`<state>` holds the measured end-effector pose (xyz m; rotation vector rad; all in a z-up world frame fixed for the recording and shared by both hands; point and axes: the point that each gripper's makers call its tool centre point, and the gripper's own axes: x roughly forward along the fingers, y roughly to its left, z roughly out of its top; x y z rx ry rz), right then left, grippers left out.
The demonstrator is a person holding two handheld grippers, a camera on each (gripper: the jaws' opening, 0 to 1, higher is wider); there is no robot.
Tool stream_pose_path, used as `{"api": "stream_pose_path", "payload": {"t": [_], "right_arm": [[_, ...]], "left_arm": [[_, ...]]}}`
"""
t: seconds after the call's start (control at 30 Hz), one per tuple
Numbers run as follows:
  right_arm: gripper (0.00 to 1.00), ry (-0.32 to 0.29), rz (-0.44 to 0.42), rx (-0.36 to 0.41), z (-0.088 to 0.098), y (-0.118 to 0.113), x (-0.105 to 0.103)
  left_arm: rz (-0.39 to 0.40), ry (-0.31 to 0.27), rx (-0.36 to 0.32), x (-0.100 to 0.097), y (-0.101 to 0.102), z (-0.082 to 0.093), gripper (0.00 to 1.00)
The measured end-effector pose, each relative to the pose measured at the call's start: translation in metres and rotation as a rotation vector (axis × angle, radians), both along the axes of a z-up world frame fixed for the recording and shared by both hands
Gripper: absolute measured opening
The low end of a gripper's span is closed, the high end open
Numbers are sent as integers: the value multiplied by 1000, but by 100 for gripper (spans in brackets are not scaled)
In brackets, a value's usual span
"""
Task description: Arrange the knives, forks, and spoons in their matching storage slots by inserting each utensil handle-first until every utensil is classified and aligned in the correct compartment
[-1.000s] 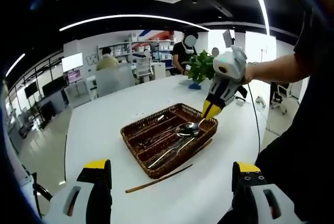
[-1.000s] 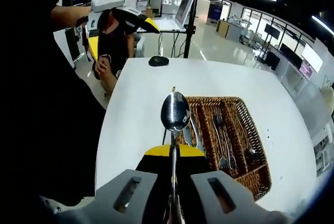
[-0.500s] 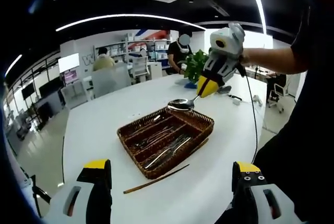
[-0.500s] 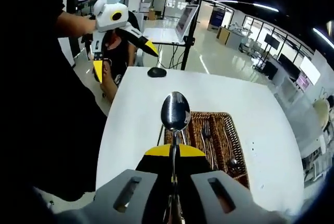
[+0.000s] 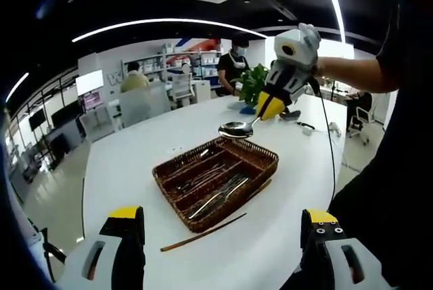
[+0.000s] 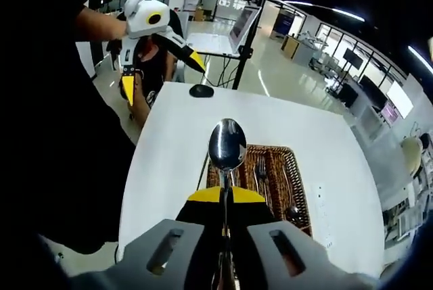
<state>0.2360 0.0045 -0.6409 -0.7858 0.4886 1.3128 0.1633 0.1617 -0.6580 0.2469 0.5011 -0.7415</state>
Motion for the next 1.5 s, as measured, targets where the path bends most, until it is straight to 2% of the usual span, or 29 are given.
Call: {"api": "stream_pose_path", "payload": {"t": [0.07,0.13,0.43,0.57,0.63,1.13,1.5], "right_arm": [[0,-19,23,1,0,1,1],[0,-7,18,3,1,2,2],[0,-22,20,3,7,5,18],[0,-22,22,24,11,7,29],[0,-53,28,9,9,6,37],[0,-48,15,12,16,14,76],[0,-63,56,-10,17,26,103]], "left_arm": [[-2,-3,1,0,0,1,100],[-3,-5,4,1,1,2,100],[5,-5,-3,6,6,3,100],[-2,-5,-3,10,4,2,100],[-4,-5,-5,12,3,1,100],[4,-4,-25,20,6,-6,100],[27,2,-42,21,15,-16,100]]}}
